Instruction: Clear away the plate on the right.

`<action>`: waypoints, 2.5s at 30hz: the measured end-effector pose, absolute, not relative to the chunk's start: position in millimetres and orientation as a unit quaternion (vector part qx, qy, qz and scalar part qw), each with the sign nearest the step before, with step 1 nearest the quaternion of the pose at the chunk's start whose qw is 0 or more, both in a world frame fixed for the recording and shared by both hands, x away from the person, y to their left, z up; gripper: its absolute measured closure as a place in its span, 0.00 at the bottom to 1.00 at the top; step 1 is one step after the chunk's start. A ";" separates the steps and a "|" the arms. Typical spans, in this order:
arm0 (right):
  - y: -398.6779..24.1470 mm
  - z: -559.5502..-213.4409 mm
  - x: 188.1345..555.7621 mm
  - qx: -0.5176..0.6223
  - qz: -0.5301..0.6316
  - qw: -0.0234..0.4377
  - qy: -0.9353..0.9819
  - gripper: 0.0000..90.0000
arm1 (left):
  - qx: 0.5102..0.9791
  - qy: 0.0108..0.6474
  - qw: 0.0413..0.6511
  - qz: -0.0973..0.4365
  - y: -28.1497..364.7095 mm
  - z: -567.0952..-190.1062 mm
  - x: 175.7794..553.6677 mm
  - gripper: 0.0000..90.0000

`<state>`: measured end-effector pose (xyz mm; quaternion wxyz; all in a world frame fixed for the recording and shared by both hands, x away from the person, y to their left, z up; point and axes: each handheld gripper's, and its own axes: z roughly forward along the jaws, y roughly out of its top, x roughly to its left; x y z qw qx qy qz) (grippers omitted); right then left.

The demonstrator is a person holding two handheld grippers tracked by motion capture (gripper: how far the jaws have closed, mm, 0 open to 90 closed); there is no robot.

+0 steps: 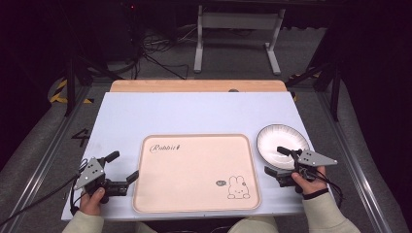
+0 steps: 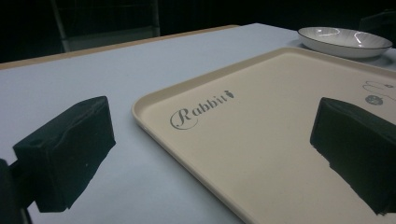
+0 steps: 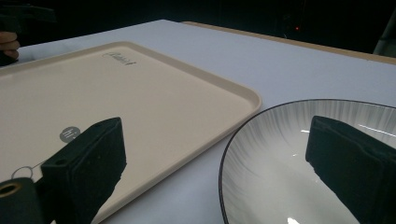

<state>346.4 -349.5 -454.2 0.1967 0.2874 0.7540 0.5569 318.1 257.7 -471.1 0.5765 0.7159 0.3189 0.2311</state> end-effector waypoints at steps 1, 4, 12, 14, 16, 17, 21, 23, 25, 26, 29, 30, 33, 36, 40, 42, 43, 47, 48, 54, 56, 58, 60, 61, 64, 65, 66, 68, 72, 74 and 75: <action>-349.6 -454.1 346.8 0.287 0.557 0.194 0.755 0.05 | 0.718 0.316 0.575 0.233 258.0 -471.0 318.3 0.00; -349.6 -454.3 348.0 0.284 0.558 0.185 0.757 0.05 | 0.720 0.316 0.573 0.229 258.1 -470.7 318.2 0.00; -349.5 -454.3 348.1 0.283 0.558 0.185 0.758 0.05 | 0.717 0.317 0.576 0.232 257.6 -471.1 318.1 0.00; -349.5 -454.3 348.1 0.282 0.557 0.186 0.759 0.05 | 0.718 0.315 0.576 0.233 258.0 -471.0 318.2 0.00; -349.5 -454.3 348.3 0.282 0.557 0.186 0.759 0.05 | 0.718 0.315 0.576 0.233 258.0 -471.0 318.2 0.00; -349.7 -454.2 348.3 0.284 0.557 0.185 0.759 0.05 | 0.717 0.316 0.576 0.232 257.8 -471.1 318.0 0.00; -350.1 -454.2 348.9 0.289 0.557 0.183 0.757 0.05 | 0.718 0.317 0.575 0.232 257.5 -471.1 318.0 0.00; -350.2 -454.2 348.9 0.290 0.557 0.183 0.756 0.05 | 0.719 0.316 0.574 0.230 257.8 -470.8 318.0 0.00; -350.1 -454.2 348.8 0.289 0.557 0.183 0.757 0.05 | 0.719 0.316 0.574 0.230 257.8 -470.8 318.1 0.00; -350.1 -454.2 348.8 0.289 0.557 0.183 0.757 0.05 | 0.720 0.316 0.574 0.230 257.8 -470.8 318.1 0.00; -350.3 -454.2 349.2 0.290 0.557 0.183 0.757 0.04 | 0.720 0.316 0.574 0.230 257.8 -470.8 318.1 0.00; -350.4 -454.1 349.3 0.290 0.556 0.182 0.757 0.04 | 0.720 0.316 0.574 0.230 257.8 -470.8 318.1 0.00; -350.3 -454.0 349.4 0.290 0.556 0.182 0.758 0.04 | 0.720 0.316 0.574 0.230 257.8 -470.8 318.2 0.00; -350.6 -454.0 350.0 0.295 0.557 0.179 0.756 0.04 | 0.720 0.316 0.574 0.230 257.8 -470.8 318.1 0.00; -350.7 -453.9 351.0 0.299 0.555 0.177 0.756 0.05 | 0.719 0.316 0.574 0.231 257.6 -470.9 318.2 0.00; -350.1 -453.8 351.4 0.299 0.553 0.179 0.757 0.06 | 0.721 0.316 0.573 0.230 257.8 -470.7 318.2 0.00; -349.9 -453.5 351.2 0.303 0.551 0.180 0.756 0.06 | 0.719 0.319 0.574 0.229 257.5 -470.8 318.0 0.00; -351.0 -452.0 352.5 0.302 0.549 0.187 0.757 0.06 | 0.718 0.319 0.574 0.229 257.1 -471.0 318.3 0.00; -351.9 -450.9 353.0 0.304 0.548 0.188 0.756 0.06 | 0.719 0.319 0.573 0.229 257.2 -470.9 318.3 0.00; -356.6 -445.1 353.4 0.310 0.554 0.194 0.748 0.06 | 0.720 0.319 0.573 0.229 257.0 -470.9 318.2 0.00; -358.7 -442.6 353.6 0.313 0.555 0.199 0.744 0.06 | 0.720 0.319 0.573 0.229 257.0 -470.8 318.2 0.00; -361.1 -440.4 353.7 0.317 0.557 0.202 0.740 0.06 | 0.720 0.319 0.573 0.229 257.0 -470.8 318.3 0.00; -364.1 -438.3 354.8 0.319 0.556 0.208 0.739 0.07 | 0.719 0.319 0.574 0.229 256.8 -471.0 318.4 0.00; -366.0 -437.1 355.7 0.321 0.554 0.211 0.739 0.08 | 0.719 0.320 0.574 0.229 256.7 -471.0 318.3 0.00; -370.1 -434.0 358.5 0.323 0.554 0.217 0.736 0.08 | 0.722 0.317 0.571 0.230 257.2 -470.7 318.5 0.00; -371.2 -433.0 359.1 0.325 0.554 0.221 0.734 0.08 | 0.722 0.317 0.571 0.230 257.2 -470.7 318.5 0.00; -372.0 -432.5 359.7 0.326 0.554 0.223 0.732 0.08 | 0.719 0.319 0.572 0.230 256.8 -470.9 318.5 0.00; -373.7 -431.6 361.2 0.328 0.553 0.227 0.731 0.08 | 0.720 0.318 0.572 0.231 256.9 -470.9 318.7 0.00; -376.6 -431.0 364.5 0.339 0.549 0.228 0.729 0.09 | 0.722 0.317 0.570 0.230 257.1 -470.7 318.6 0.00; -377.1 -430.9 365.1 0.342 0.547 0.231 0.728 0.10 | 0.722 0.317 0.570 0.230 257.1 -470.7 318.6 0.00; -377.9 -430.8 366.2 0.344 0.546 0.233 0.728 0.10 | 0.722 0.317 0.570 0.230 257.1 -470.7 318.6 0.00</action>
